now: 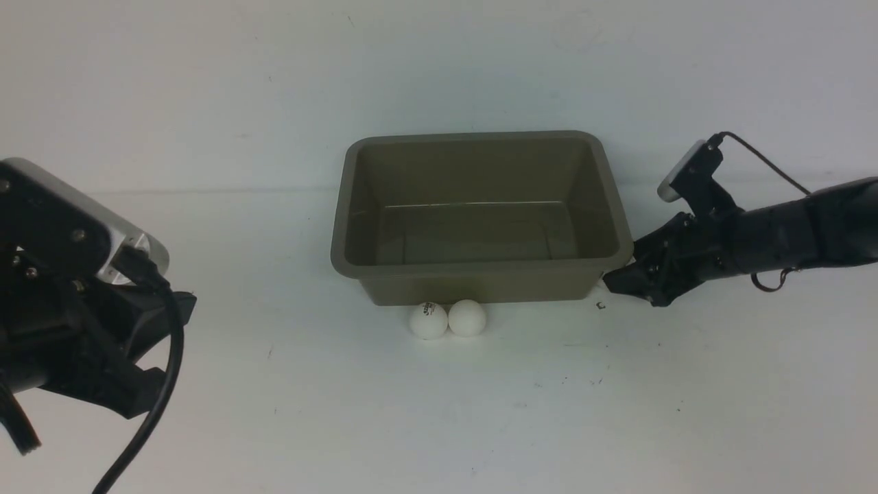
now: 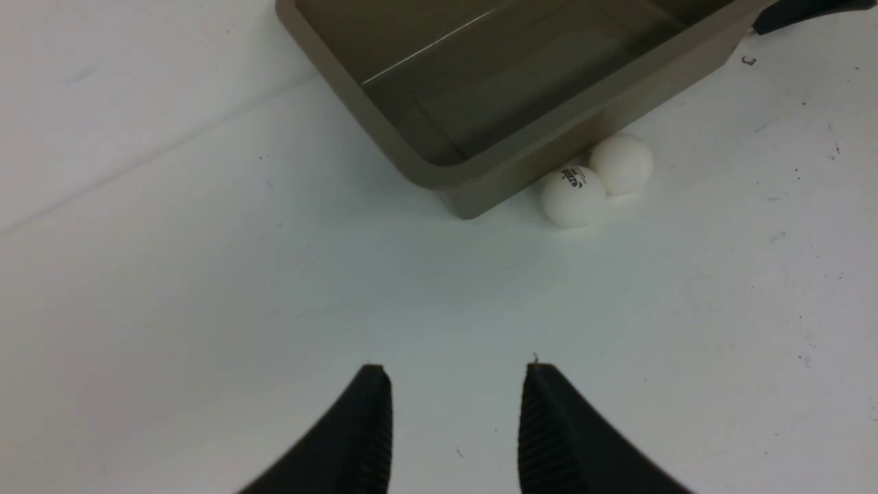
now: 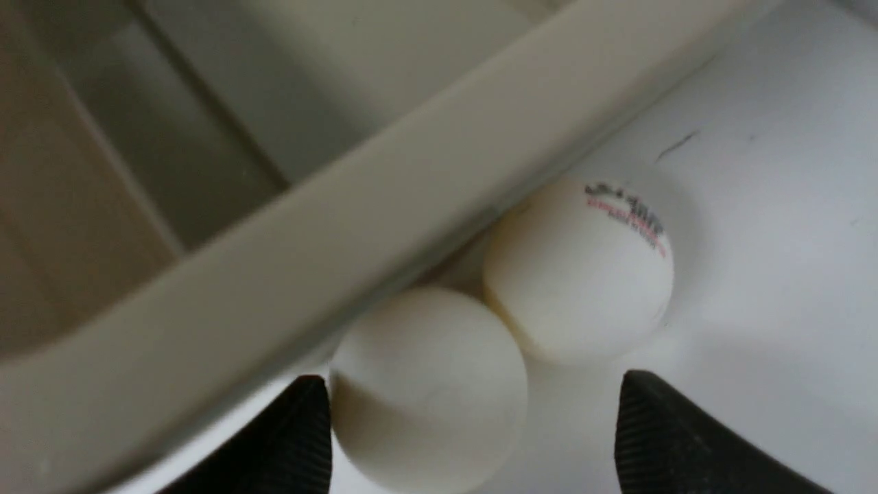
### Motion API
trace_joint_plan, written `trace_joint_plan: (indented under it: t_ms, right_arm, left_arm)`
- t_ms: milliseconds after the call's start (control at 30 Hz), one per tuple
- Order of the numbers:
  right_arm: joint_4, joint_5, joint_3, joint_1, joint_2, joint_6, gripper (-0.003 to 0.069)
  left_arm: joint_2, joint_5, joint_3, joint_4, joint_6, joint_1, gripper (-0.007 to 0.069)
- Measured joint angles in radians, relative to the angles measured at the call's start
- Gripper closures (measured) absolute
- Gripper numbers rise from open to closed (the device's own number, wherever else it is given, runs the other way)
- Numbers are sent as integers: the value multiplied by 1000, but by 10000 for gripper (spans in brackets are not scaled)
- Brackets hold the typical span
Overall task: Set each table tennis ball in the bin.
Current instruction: Use the right arm to clamp the table tennis ball closest to it
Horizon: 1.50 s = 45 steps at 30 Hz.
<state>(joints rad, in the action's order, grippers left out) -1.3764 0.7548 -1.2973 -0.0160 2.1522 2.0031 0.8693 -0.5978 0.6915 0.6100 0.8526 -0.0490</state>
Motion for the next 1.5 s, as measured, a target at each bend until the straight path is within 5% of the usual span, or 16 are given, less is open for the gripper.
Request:
trace_joint_plan:
  t_ms: [600, 767, 1200, 1500]
  right_arm:
    - [-59, -1, 0, 0, 0, 31, 181]
    - [-72, -3, 0, 0, 0, 31, 269]
    - [-84, -66, 0, 0, 0, 31, 652]
    - [-90, -90, 0, 0, 0, 31, 673]
  left_arm:
    - [0, 0, 0, 0, -1, 0, 384]
    - [0, 0, 0, 0, -1, 0, 384]
    - [0, 0, 0, 0, -8, 0, 384]
    - [0, -1, 0, 0, -8, 0, 384]
